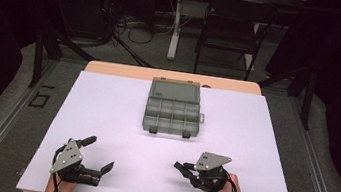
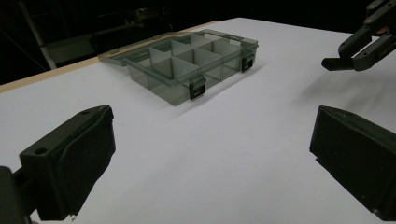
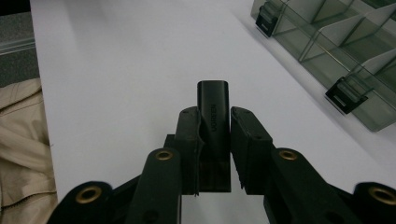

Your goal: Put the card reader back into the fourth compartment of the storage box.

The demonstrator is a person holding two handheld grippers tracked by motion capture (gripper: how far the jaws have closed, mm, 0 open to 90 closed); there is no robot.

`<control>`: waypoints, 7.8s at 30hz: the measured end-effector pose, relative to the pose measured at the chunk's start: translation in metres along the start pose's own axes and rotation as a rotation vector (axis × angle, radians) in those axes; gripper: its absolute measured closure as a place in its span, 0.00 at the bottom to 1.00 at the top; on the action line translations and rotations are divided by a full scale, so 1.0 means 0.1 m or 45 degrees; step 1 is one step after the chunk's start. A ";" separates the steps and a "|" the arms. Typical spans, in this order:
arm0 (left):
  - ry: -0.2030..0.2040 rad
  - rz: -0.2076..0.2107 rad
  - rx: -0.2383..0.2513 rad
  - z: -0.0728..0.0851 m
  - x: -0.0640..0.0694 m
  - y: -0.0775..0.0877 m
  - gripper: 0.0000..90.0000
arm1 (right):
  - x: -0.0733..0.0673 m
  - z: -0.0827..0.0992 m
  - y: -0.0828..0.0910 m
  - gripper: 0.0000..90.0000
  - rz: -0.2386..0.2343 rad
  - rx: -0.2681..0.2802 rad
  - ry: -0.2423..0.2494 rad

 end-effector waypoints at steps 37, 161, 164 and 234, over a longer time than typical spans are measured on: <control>-0.008 0.003 -0.005 0.00 0.01 0.00 0.00 | 0.31 0.05 0.29 0.81 0.173 0.038 -0.056; -0.012 -0.004 -0.003 0.00 0.00 0.00 0.00 | 1.19 -0.33 0.05 0.81 0.350 -0.048 -0.164; -0.011 -0.005 -0.003 0.00 0.00 0.00 0.00 | 1.22 -0.35 0.04 0.81 0.351 -0.052 -0.165; -0.014 -0.007 -0.002 0.01 -0.01 -0.01 0.00 | 1.75 -0.58 -0.49 0.81 0.385 -0.162 -0.315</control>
Point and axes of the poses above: each handheld gripper's, and its own axes: y roughly backward along the jaws, z roughly out of its underside, x roughly to its right, the point moved 1 cm from there along -y, roughly forward along the jaws, and after that the axes turned 7 degrees about y, right-handed, at the moved point
